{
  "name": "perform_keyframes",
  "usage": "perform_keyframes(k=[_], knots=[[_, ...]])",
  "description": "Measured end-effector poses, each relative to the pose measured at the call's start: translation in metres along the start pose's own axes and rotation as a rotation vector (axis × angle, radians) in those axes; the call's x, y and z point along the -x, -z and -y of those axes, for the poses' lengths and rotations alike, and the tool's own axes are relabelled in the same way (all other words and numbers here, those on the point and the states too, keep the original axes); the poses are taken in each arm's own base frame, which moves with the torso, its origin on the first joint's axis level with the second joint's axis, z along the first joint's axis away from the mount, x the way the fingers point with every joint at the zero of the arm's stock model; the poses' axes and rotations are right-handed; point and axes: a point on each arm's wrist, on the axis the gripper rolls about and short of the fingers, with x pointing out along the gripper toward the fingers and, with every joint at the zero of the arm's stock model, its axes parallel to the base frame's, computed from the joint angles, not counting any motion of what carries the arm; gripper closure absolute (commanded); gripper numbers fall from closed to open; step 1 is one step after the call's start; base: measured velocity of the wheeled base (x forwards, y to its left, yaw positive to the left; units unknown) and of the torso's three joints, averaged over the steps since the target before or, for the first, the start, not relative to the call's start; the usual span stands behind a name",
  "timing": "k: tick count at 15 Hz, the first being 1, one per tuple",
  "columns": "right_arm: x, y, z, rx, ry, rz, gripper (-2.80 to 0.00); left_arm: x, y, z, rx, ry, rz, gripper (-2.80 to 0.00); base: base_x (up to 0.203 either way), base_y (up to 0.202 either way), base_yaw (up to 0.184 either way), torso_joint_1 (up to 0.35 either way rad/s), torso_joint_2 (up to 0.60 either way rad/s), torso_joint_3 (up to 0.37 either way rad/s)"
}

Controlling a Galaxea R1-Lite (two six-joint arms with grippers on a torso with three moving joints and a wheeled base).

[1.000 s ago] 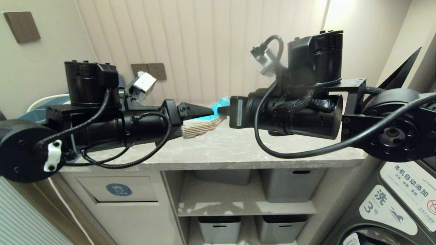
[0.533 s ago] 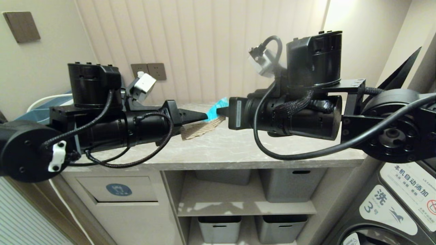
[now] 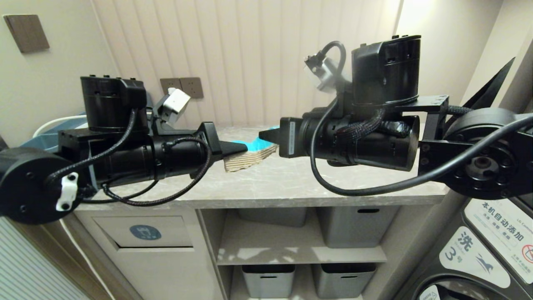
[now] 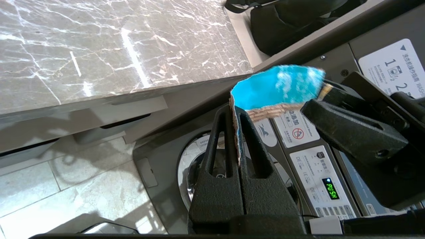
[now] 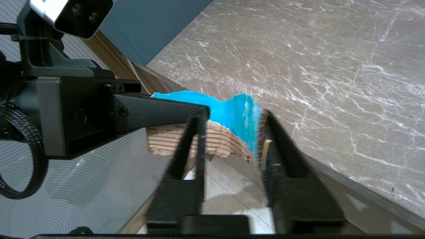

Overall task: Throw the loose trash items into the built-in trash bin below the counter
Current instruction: Hand it to the other hand, then put the garbage in the trash can

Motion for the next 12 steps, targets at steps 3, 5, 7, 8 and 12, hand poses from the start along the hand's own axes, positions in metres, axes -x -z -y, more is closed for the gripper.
perform_keyframes(k=[3,5,7,8,12], knots=[[0.000,-0.001,0.003,0.003,0.077,0.026,-2.80,0.001,-0.002,-0.001,-0.020,-0.046,0.037,0.00,0.000,0.000,0.000,0.000,0.00,0.000],[0.003,-0.003,0.011,-0.010,0.173,0.058,-2.80,0.000,-0.007,-0.007,-0.042,-0.119,0.096,0.00,0.000,0.000,0.000,0.000,0.00,0.000],[0.012,-0.009,0.022,-0.020,0.222,0.088,-2.80,-0.002,-0.012,-0.012,-0.057,-0.148,0.152,0.00,0.000,0.000,0.000,0.000,0.00,0.000],[0.017,-0.015,0.029,-0.024,0.241,0.110,-2.80,-0.003,-0.013,-0.013,-0.059,-0.152,0.154,0.00,0.000,0.000,0.000,0.000,0.00,0.000],[0.056,-0.039,0.073,-0.030,0.399,0.208,-2.80,-0.003,-0.014,-0.014,-0.062,-0.182,0.175,0.00,0.000,0.000,0.000,0.000,0.00,0.000]])
